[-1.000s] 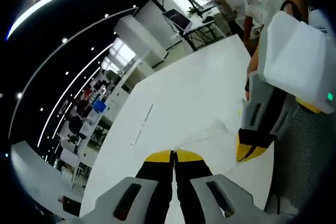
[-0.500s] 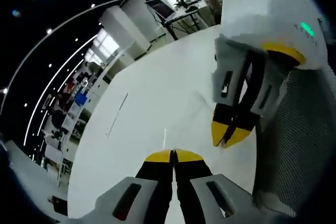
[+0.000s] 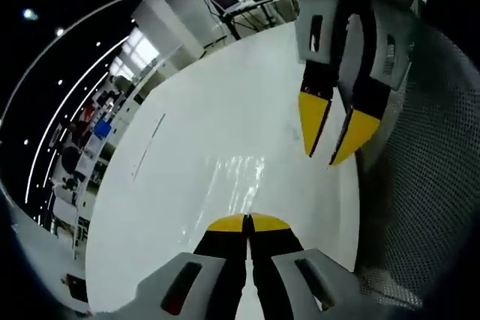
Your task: Open the resealable bag by pulling the two sides of the seal apart until the entire bag opening is separated and visibly accessible.
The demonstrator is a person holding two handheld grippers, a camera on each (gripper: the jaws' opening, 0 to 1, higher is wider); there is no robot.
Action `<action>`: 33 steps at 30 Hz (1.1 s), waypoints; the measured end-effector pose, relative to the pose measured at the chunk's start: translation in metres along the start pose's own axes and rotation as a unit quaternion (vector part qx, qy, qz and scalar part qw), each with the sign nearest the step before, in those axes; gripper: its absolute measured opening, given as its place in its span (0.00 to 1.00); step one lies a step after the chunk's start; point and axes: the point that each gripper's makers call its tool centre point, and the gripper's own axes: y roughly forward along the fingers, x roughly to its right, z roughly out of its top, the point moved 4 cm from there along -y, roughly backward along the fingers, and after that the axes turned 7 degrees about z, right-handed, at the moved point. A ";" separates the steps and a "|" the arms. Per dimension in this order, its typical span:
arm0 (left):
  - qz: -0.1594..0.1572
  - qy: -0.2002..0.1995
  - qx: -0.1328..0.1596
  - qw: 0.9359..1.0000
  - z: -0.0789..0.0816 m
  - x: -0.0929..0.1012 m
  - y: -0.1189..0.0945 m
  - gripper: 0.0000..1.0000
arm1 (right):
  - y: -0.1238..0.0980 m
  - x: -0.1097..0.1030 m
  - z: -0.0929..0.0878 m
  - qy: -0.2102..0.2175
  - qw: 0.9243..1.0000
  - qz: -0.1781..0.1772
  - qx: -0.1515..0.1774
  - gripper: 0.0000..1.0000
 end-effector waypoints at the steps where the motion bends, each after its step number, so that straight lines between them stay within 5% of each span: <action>1: 0.001 -0.002 -0.002 1.000 -0.001 -0.001 0.002 0.00 | -0.002 0.000 -0.001 0.008 1.000 -0.002 0.003 0.06; 12: 0.034 0.003 -0.029 0.999 -0.009 -0.030 0.032 0.00 | -0.028 0.013 -0.014 0.065 0.997 -0.043 0.012 0.07; 23: 0.029 0.025 -0.040 0.998 -0.013 -0.054 0.069 0.00 | -0.043 0.030 -0.030 0.189 0.977 -0.088 0.036 0.10; 33: 0.045 0.060 -0.053 0.996 -0.018 -0.081 0.098 0.00 | -0.049 0.043 -0.042 0.242 0.964 -0.095 0.054 0.31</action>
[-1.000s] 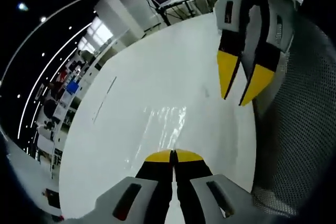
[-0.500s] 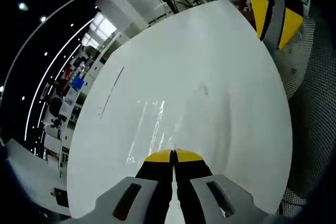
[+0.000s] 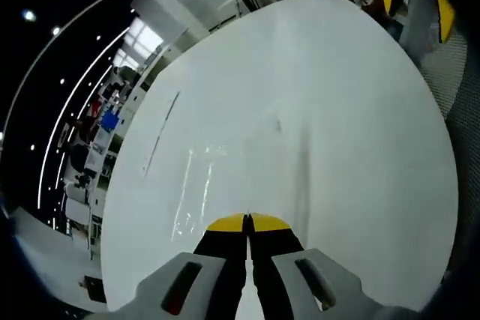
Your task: Open the resealable bag by pulling the two sides of the seal apart until the entire bag opening is separated and visibly accessible.
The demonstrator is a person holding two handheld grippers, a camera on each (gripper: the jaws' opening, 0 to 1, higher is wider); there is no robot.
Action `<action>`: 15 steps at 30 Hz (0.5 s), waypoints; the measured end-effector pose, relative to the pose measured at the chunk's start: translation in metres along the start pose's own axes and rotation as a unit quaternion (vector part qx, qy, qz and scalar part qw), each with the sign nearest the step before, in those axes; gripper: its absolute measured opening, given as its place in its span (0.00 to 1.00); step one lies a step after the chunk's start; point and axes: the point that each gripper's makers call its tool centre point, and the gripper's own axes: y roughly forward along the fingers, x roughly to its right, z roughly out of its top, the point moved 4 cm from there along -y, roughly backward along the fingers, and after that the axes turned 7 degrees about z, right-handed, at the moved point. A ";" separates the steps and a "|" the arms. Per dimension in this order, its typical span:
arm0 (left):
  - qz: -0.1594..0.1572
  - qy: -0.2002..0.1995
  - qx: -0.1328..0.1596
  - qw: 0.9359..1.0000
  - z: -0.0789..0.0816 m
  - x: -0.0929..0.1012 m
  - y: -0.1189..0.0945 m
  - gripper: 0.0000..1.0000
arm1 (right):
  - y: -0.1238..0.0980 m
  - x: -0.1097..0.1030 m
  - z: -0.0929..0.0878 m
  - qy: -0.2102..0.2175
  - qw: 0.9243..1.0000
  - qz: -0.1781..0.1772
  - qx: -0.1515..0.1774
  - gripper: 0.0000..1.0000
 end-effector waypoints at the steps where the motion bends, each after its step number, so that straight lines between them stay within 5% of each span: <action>1: 0.001 0.003 -0.003 1.000 -0.001 -0.001 0.002 0.00 | 0.001 0.001 0.000 0.003 1.000 0.001 0.002 0.33; 4: 0.000 0.009 -0.007 1.000 -0.004 -0.003 0.008 0.00 | 0.004 0.003 -0.001 0.011 1.000 0.003 0.001 0.41; 6: 0.003 0.048 -0.024 0.999 -0.009 -0.005 0.011 0.00 | 0.006 0.004 -0.003 0.011 1.000 0.006 -0.001 0.44; 15: 0.005 0.038 -0.019 0.999 -0.004 -0.015 0.029 0.00 | 0.007 0.007 -0.004 0.031 1.000 0.006 0.000 0.48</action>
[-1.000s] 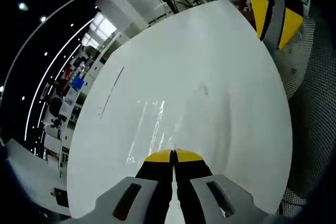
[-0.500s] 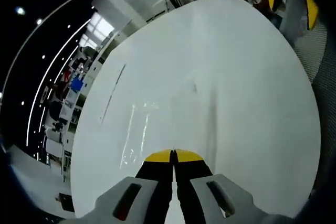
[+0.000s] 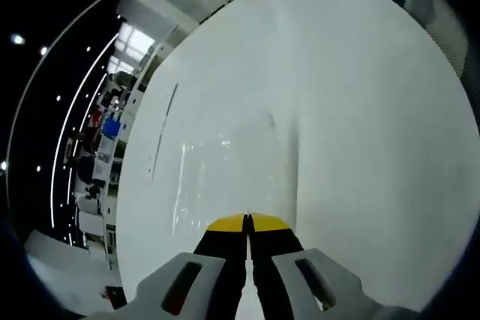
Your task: Open the resealable bag by pulling the two sides of the seal apart until the entire bag opening is separated and visibly accessible.
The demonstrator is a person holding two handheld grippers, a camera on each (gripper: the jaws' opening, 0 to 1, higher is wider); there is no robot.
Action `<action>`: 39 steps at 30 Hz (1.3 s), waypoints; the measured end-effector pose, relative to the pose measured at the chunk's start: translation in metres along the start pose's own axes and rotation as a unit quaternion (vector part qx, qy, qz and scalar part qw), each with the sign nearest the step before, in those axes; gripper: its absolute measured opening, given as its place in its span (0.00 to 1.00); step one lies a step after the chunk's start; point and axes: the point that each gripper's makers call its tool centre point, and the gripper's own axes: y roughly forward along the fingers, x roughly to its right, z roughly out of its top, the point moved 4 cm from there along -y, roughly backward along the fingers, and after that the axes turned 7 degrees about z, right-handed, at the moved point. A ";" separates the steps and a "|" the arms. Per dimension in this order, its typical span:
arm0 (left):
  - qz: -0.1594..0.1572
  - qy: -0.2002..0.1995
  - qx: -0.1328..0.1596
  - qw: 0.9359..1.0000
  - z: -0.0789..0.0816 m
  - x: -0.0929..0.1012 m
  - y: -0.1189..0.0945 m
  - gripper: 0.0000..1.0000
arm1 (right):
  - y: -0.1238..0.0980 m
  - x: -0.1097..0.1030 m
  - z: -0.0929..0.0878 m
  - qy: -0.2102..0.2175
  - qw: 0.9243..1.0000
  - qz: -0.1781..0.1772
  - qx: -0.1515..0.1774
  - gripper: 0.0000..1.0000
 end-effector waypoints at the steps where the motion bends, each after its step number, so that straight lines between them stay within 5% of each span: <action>1: -0.001 0.000 0.000 1.000 0.001 -0.001 0.002 0.00 | 0.000 0.000 -0.001 0.001 1.000 -0.001 -0.001 0.48; 12: -0.021 -0.008 -0.001 1.000 0.000 -0.002 0.004 0.00 | -0.001 0.006 -0.003 0.013 1.000 -0.016 -0.001 0.49; 18: -0.031 -0.018 -0.006 0.999 -0.002 0.005 -0.001 0.11 | -0.002 0.004 -0.003 0.018 1.000 -0.017 0.004 0.50; 23: -0.035 -0.056 0.001 0.998 -0.002 0.005 -0.016 0.17 | -0.004 0.003 -0.004 0.021 1.000 -0.016 0.010 0.51; 27: -0.034 -0.125 0.038 0.991 0.004 0.000 -0.036 0.29 | -0.008 0.003 -0.002 0.020 1.000 -0.018 0.016 0.51; 34: -0.008 -0.177 0.059 0.982 0.002 -0.015 -0.070 0.36 | -0.014 0.005 0.003 0.018 0.999 -0.022 0.030 0.53; 39: 0.029 -0.195 0.073 0.978 0.002 -0.020 -0.100 0.55 | -0.012 0.006 0.006 0.011 0.999 -0.020 0.033 0.54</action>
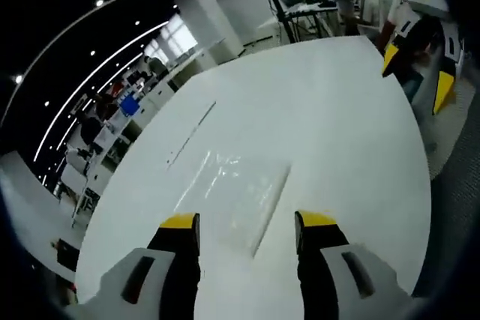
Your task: Open the resealable bag by pulling the two sides of the seal apart until the entire bag opening is separated and visibly accessible.
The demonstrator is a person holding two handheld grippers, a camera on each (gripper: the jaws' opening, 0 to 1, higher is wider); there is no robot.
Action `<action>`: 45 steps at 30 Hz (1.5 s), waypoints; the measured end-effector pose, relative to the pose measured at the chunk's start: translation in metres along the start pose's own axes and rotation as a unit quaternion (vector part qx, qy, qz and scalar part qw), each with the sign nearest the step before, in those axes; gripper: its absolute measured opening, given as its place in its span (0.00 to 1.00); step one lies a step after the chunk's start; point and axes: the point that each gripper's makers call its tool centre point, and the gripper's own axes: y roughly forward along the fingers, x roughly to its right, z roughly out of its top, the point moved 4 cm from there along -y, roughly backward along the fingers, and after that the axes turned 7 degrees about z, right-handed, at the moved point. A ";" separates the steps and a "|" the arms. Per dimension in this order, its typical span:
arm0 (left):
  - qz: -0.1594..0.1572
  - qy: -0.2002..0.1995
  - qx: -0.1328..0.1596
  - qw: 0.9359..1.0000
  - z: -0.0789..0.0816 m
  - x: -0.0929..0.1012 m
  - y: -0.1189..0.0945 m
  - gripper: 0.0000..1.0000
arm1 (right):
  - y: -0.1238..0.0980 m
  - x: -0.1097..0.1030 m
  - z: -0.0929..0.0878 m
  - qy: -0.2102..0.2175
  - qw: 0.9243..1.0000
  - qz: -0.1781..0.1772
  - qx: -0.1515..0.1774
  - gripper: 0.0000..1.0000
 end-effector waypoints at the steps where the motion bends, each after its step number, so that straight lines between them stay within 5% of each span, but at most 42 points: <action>1: 0.004 -0.001 0.001 1.000 0.000 0.000 -0.004 0.56 | 0.000 0.000 0.002 -0.002 1.000 0.000 0.003 0.55; 6: -0.006 -0.078 0.030 0.996 0.001 0.005 -0.028 0.64 | -0.001 0.000 0.011 -0.011 1.000 0.001 0.018 0.56; 9: -0.006 -0.129 0.032 0.991 -0.004 0.006 -0.040 0.76 | -0.003 0.002 0.014 -0.018 1.000 -0.002 0.022 0.56; 13: 0.007 -0.177 0.058 0.983 -0.004 0.000 -0.058 0.80 | -0.009 0.004 0.020 -0.028 0.999 -0.006 0.028 0.57; 29: 0.041 -0.205 0.074 0.975 -0.019 0.006 -0.121 0.87 | -0.028 -0.002 0.018 -0.008 0.998 -0.015 0.055 0.60; 34: 0.042 -0.245 0.086 0.965 -0.019 0.010 -0.132 0.86 | -0.033 -0.004 0.016 -0.001 0.998 -0.019 0.062 0.61; 45: 0.044 -0.265 0.092 0.959 -0.017 0.025 -0.145 0.87 | -0.048 -0.010 0.016 -0.004 0.998 -0.018 0.067 0.61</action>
